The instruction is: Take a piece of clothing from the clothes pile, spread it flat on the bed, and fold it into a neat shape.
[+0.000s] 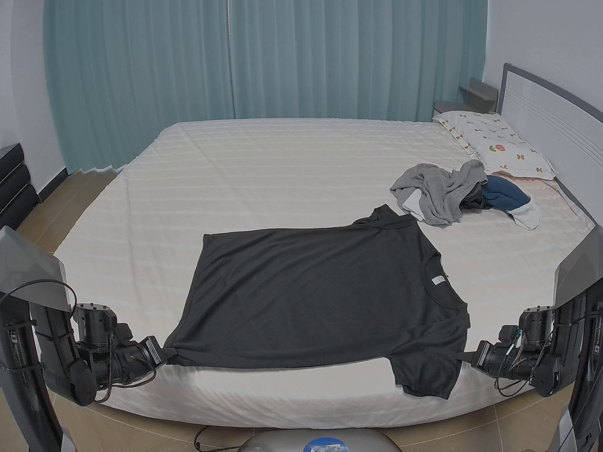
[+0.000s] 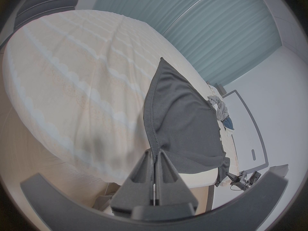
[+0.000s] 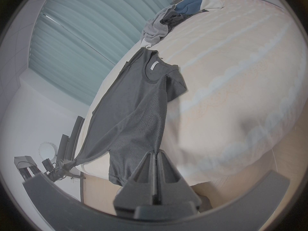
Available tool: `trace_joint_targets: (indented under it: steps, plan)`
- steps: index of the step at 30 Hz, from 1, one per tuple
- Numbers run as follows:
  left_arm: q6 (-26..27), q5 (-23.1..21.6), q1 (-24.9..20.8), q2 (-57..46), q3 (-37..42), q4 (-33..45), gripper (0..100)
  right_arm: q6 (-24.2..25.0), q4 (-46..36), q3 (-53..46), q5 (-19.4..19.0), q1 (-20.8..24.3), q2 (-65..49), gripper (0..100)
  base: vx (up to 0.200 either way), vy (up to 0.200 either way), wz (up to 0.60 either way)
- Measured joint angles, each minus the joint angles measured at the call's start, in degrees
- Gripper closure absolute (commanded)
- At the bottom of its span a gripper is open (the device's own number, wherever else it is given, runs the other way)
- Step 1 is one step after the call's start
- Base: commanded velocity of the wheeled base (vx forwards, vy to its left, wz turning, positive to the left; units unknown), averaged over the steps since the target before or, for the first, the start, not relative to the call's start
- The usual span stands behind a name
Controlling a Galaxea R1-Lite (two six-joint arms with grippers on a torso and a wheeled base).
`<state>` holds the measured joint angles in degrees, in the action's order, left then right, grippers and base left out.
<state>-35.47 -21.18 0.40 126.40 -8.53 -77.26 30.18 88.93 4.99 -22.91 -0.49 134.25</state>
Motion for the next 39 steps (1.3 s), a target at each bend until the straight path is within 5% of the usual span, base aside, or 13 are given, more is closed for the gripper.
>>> trace_joint_targets:
  steps: [16,24,39]
  plan:
    - [0.61,1.96,-0.07,-0.24,0.10,0.02,100,-3.67,-1.01,-3.86,1.91,-2.71,-2.39,100,0.000,0.000,0.00]
    - [1.45,2.32,-0.11,-1.01,0.79,0.09,100,-4.19,-10.18,-3.97,2.00,-3.50,-5.40,100,0.000,0.000,0.00]
    - [12.21,5.58,-0.65,-1.71,5.51,0.60,100,-13.58,-26.97,-3.97,2.19,-4.36,-14.28,100,0.000,0.000,0.00]
